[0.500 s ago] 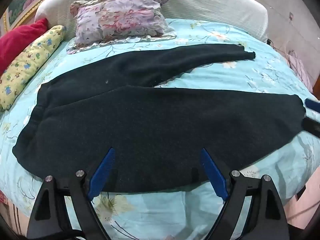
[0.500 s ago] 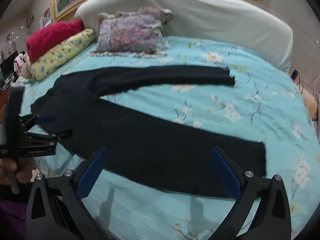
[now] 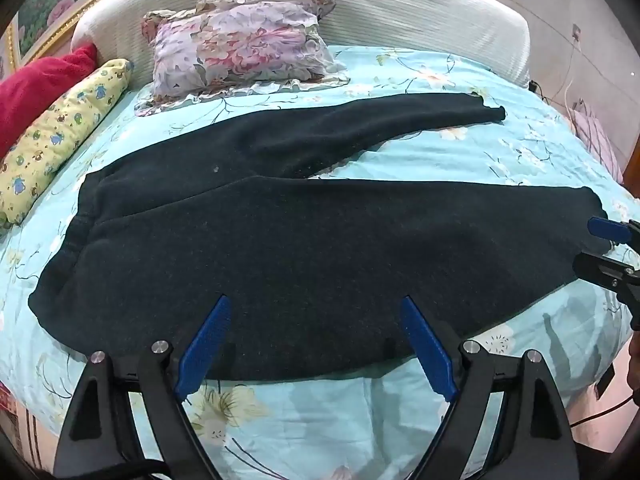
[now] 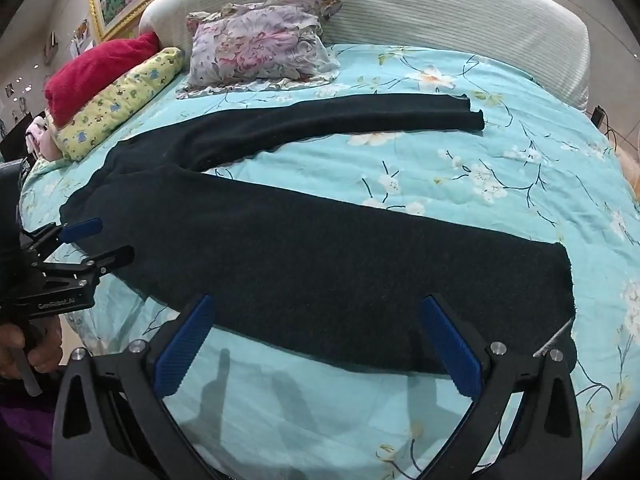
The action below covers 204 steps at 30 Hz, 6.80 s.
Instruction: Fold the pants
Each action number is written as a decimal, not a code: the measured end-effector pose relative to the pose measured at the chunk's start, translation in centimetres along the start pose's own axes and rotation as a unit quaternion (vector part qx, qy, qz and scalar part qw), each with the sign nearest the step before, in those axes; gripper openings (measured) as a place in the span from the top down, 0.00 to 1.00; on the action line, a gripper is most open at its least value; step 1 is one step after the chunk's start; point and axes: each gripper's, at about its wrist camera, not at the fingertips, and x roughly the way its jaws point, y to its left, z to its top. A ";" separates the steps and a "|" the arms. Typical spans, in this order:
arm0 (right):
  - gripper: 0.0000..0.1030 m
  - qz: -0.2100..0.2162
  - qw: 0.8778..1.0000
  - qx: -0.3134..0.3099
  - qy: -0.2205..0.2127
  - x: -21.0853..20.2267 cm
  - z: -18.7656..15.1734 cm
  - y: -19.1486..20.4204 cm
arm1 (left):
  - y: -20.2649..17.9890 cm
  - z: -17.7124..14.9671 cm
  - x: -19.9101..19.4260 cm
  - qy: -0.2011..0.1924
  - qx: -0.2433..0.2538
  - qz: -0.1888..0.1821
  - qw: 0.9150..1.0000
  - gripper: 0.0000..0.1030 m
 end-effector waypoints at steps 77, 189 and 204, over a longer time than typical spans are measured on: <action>0.00 0.018 1.000 -0.015 0.001 0.1 -0.3 1.7 | -0.2 0.1 0.6 0.007 0.013 -0.028 0.999 0.15; 0.71 -0.002 0.978 0.208 0.018 -4.3 -3.7 -18.0 | -9.4 4.3 4.3 0.135 0.250 -0.316 0.905 0.81; 0.45 0.046 0.989 0.131 -0.042 -6.9 -0.3 -8.7 | -0.5 2.6 1.4 0.129 0.123 -0.290 0.940 0.66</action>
